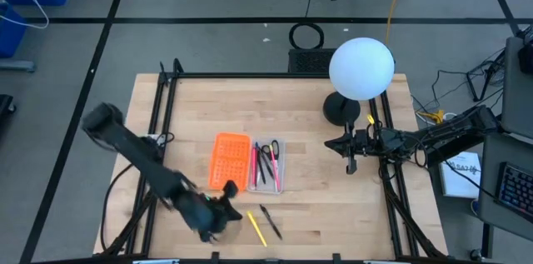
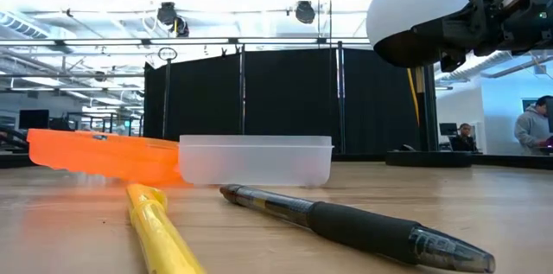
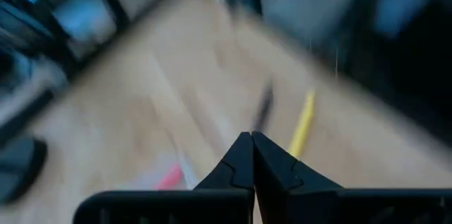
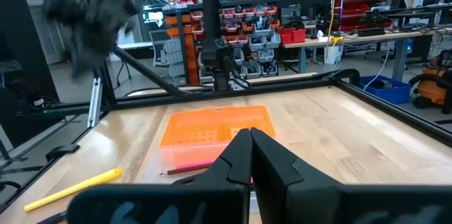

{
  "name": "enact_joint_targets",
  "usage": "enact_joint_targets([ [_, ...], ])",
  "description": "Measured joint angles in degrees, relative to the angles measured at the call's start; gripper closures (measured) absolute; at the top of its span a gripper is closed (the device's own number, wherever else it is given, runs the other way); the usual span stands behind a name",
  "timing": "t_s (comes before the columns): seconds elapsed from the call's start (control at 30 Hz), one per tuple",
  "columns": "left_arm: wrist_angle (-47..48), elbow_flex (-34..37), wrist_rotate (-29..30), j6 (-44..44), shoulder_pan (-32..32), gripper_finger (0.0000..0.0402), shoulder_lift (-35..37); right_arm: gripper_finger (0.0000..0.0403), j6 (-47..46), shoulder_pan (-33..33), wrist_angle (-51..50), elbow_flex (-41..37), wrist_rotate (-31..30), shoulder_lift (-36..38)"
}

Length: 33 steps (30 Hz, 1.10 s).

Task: Pick & place school supplies into a supply box
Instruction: Put the transparent pen into the transparent supply box

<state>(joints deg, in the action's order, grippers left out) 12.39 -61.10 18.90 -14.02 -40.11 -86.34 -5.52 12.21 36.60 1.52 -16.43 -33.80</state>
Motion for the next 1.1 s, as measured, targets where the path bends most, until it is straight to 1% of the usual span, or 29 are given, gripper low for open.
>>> enact_joint_targets([
  [0.07, -11.29, 5.61, -2.34, 1.15, 1.88, 0.0397, 6.02, 0.0403, 0.04, 0.00, -0.03, -0.01, 0.00, -0.05],
  [0.1, -14.96, 8.20, -2.37, 2.33, 3.12, 0.0397, 8.51, 0.0403, 0.14, 0.00, 0.05, 0.00, -0.02, -0.06],
  [0.17, -18.32, 13.14, -2.40, 4.06, 5.99, 0.0398, 13.40, 0.0403, 0.35, 0.00, 0.26, -0.01, -0.53, -0.11],
  [0.27, -20.26, 19.95, -4.40, 3.86, 10.39, 0.0399, 21.00, 0.0403, 0.67, -0.02, 0.42, -0.02, -1.71, -0.16],
  [0.37, -27.67, 28.39, -6.05, 3.43, 13.90, 0.0398, 28.29, 0.0403, 1.54, -0.02, 0.42, 0.00, -1.53, -0.16],
  [0.5, -40.01, 38.41, -6.63, 3.95, 16.03, 0.0399, 35.59, 0.0403, 1.70, -0.02, 0.35, -0.02, -1.53, -0.18],
  [0.57, -43.49, 42.17, -5.22, 4.13, 16.85, 0.0398, 37.80, 0.0403, 1.78, -0.01, 0.31, -0.01, -1.52, -0.25],
  [0.63, -44.12, 44.60, -3.50, 5.00, 18.15, 0.0398, 39.54, 0.0403, 1.90, -0.02, 0.37, -0.02, -1.53, -0.46],
  [0.73, -44.50, 46.71, -3.35, 6.33, 20.40, 0.0399, 41.39, 0.0403, 1.92, -0.02, 0.39, 0.00, -1.51, -0.82],
  [0.83, -46.18, 50.12, -3.39, 6.56, 22.06, 0.0397, 41.48, 0.0403, 2.56, -0.02, 0.42, -0.01, -1.51, -1.19],
  [1.1, -65.11, 60.59, -3.35, 5.59, 26.92, 0.0393, 41.39, 0.0403, 3.26, -0.02, 0.44, -0.02, -1.51, -1.66],
])
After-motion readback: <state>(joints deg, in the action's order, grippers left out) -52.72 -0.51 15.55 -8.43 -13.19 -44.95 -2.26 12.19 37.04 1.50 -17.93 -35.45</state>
